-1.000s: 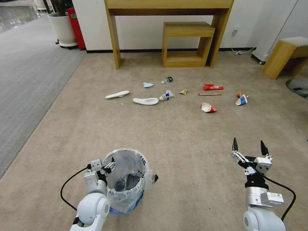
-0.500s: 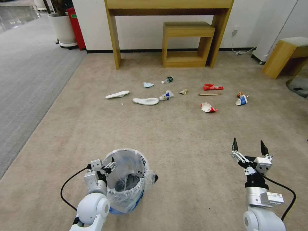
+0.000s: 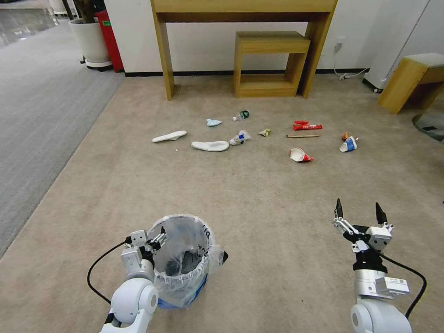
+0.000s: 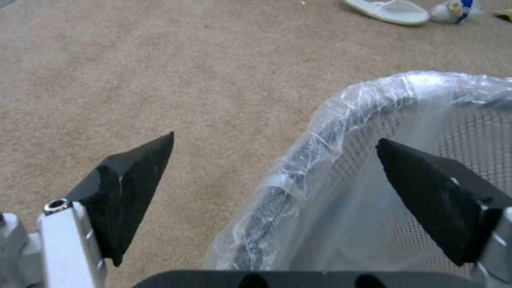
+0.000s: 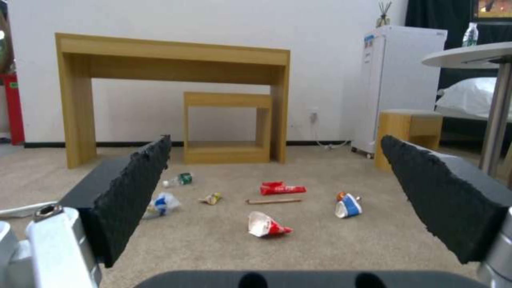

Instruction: Pick up the trash bin and place the garbage on the floor into it.

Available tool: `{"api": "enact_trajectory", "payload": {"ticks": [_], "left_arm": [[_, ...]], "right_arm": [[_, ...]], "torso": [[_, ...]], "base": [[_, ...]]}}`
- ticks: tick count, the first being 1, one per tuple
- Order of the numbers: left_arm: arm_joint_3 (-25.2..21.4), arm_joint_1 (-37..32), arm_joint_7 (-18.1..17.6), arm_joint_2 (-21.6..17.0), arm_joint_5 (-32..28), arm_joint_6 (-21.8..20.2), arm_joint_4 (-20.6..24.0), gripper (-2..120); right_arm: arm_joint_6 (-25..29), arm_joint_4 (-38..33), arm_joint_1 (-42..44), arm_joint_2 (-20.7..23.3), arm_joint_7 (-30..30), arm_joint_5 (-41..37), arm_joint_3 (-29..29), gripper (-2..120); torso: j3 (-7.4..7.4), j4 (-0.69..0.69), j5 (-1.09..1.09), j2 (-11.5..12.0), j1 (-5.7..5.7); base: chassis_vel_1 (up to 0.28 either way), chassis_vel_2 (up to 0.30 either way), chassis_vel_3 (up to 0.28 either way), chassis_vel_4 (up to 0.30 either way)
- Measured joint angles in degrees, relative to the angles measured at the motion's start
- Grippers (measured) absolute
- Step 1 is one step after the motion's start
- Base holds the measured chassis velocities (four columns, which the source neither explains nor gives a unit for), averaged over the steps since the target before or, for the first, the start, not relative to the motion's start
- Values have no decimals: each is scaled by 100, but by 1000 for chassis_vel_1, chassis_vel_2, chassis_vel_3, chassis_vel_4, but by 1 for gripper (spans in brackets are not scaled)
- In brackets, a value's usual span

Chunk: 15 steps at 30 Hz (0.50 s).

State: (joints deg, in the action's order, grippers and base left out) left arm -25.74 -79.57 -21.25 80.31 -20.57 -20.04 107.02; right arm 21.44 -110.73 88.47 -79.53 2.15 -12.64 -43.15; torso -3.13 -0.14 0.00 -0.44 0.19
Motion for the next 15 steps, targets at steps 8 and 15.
{"api": "enact_trajectory", "payload": {"ticks": [8, 15], "left_arm": [[0, 0, 0, 0, 0, 0, 0, 100], [0, 0, 0, 0, 0, 0, 0, 100]], "right_arm": [[0, 0, 0, 0, 0, 0, 0, 100], [0, 0, 0, 0, 0, 0, 0, 100]], "torso": [[0, 0, 1, 0, 0], [0, 0, 0, 0, 0]], "base": [[0, 0, 0, 0], [0, 0, 0, 0]]}}
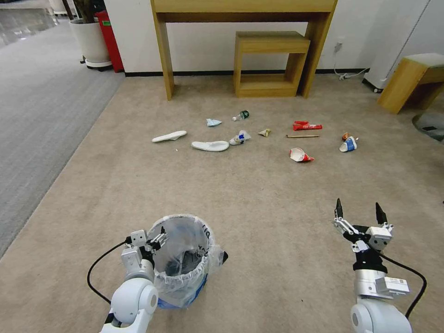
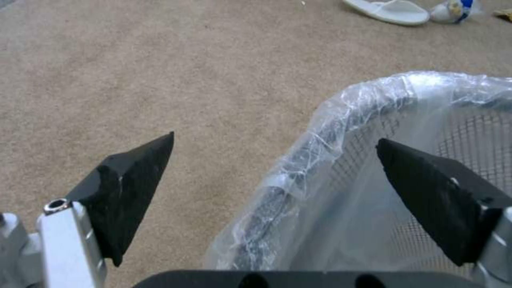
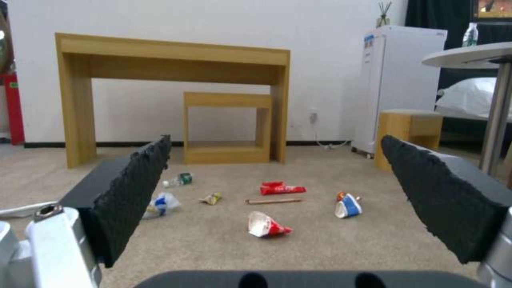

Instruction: Pick up the trash bin and place the garbage on the floor into it.

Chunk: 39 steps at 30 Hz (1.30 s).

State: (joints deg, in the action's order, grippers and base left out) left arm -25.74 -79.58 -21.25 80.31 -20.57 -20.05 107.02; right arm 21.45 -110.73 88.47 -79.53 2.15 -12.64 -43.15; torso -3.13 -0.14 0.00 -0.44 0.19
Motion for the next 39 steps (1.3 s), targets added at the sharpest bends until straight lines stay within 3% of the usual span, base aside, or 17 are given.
{"api": "enact_trajectory", "payload": {"ticks": [39], "left_arm": [[0, 0, 0, 0, 0, 0, 0, 100]], "right_arm": [[0, 0, 0, 0, 0, 0, 0, 100]], "torso": [[0, 0, 0, 0, 0]], "base": [[0, 0, 0, 0]]}}
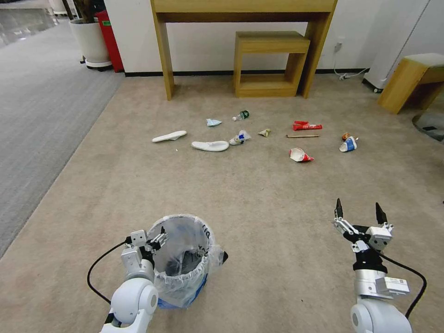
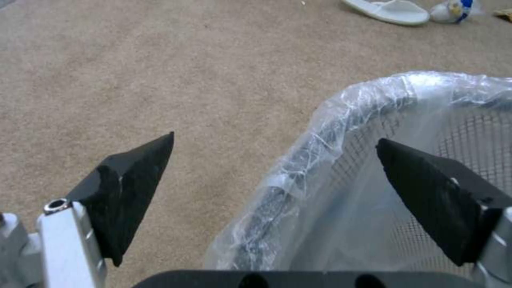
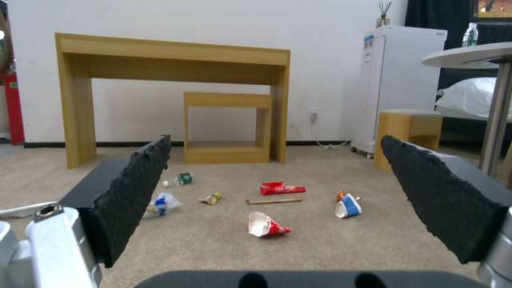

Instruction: Pick up the trash bin and place the garbage on the floor into it.

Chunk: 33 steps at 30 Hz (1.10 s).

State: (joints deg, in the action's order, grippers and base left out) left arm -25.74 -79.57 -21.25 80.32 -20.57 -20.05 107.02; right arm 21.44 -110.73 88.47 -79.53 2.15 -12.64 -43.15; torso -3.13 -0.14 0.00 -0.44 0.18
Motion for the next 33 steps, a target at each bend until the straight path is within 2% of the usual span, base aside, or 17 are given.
{"api": "enact_trajectory", "payload": {"ticks": [17, 21, 22, 26, 28, 29, 30, 31, 32, 33], "left_arm": [[0, 0, 0, 0, 0, 0, 0, 100], [-31, -55, 2, -18, -9, -28, 106, 99], [-72, -121, 11, -45, -38, -87, 246, 99], [-255, -305, 26, -142, -74, -124, 827, 100], [-248, -325, 47, -144, -90, -165, 862, 100], [-320, -388, 38, -185, -106, -185, 1053, 100], [-408, -446, 40, -239, -118, -189, 1291, 100], [-477, -509, 40, -282, -135, -205, 1480, 100], [-477, -509, 40, -282, -135, -205, 1480, 100], [-547, -576, 48, -327, -155, -220, 1692, 100]], "right_arm": [[0, 0, 0, 0, 0, 0, 0, 100], [-23, -474, 293, 6, -6, -79, -2, 100], [-16, -582, 365, 5, -5, -118, 0, 100], [198, -535, 328, -3, -127, -275, 20, 100], [210, -531, 316, -2, -139, -309, 26, 100], [216, -532, 314, 5, -137, -373, 25, 100], [218, -533, 309, 5, -149, -391, 27, 100], [221, -530, 307, 5, -159, -391, 27, 100], [221, -530, 307, 5, -159, -391, 27, 100], [229, -522, 304, 5, -171, -392, 25, 100]], "torso": [[0, 0, 0, 0, 0], [-2, -4, 2, 1, 0], [-2, -6, 16, 1, 1], [-1, 3, -6, 1, 0], [-2, 0, -1, 2, 0], [-3, 1, 12, 3, 1], [0, -1, -7, 2, 0], [-1, 1, -4, 2, 1], [-1, 1, -4, 2, 1], [-1, 0, 7, 2, 0]], "base": [[0, 0, 0, 0], [0, 0, 0, 0], [0, 0, 0, 0], [0, 0, 0, 0], [0, 0, 0, 0], [0, 0, 0, 0], [0, 0, 0, 0], [0, 0, 0, 0], [0, 0, 0, 0], [0, 0, 0, 0]]}}
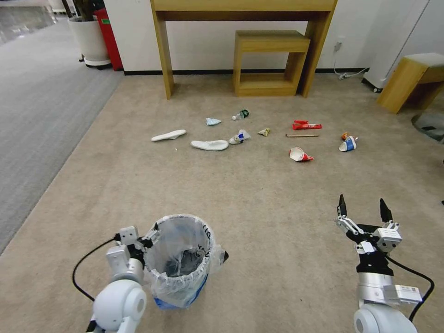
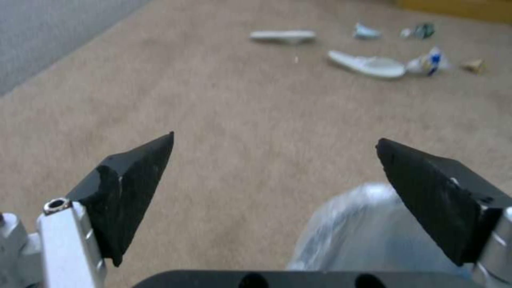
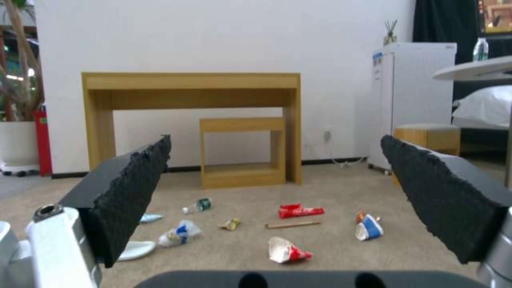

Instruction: Pick up the trash bin and place the garbage on the floor into it.

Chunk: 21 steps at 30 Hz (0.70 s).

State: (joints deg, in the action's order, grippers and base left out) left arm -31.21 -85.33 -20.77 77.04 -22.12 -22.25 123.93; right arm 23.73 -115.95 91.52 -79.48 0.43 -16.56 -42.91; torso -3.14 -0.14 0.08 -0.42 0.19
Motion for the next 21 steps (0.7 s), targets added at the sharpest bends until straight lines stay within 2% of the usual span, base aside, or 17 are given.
{"api": "enact_trajectory", "payload": {"ticks": [2, 5, 7, 21], "left_arm": [[-125, -82, 15, -76, -34, 1, 319, 100], [-148, -101, 38, -101, -69, 6, 389, 100], [-165, -102, 38, -117, -79, 2, 427, 100], [-102, -141, -4, -180, -52, -19, 503, 100]], "right_arm": [[5, 5, 6, -2, -52, 2, -2, 100], [5, -3, 5, -3, -67, -5, -10, 100], [5, -11, 4, -2, -83, -6, -14, 100], [-122, -146, 203, 68, -30, 103, -113, 100]], "torso": [[0, 1, -15, 0, 0], [0, 0, -2, 0, 0], [0, 0, -10, -1, 0], [1, 0, -8, -1, -1]], "base": [[0, 0, 0, 0], [0, 0, 0, 0], [0, 0, 0, 0], [0, 0, 0, 0]]}}
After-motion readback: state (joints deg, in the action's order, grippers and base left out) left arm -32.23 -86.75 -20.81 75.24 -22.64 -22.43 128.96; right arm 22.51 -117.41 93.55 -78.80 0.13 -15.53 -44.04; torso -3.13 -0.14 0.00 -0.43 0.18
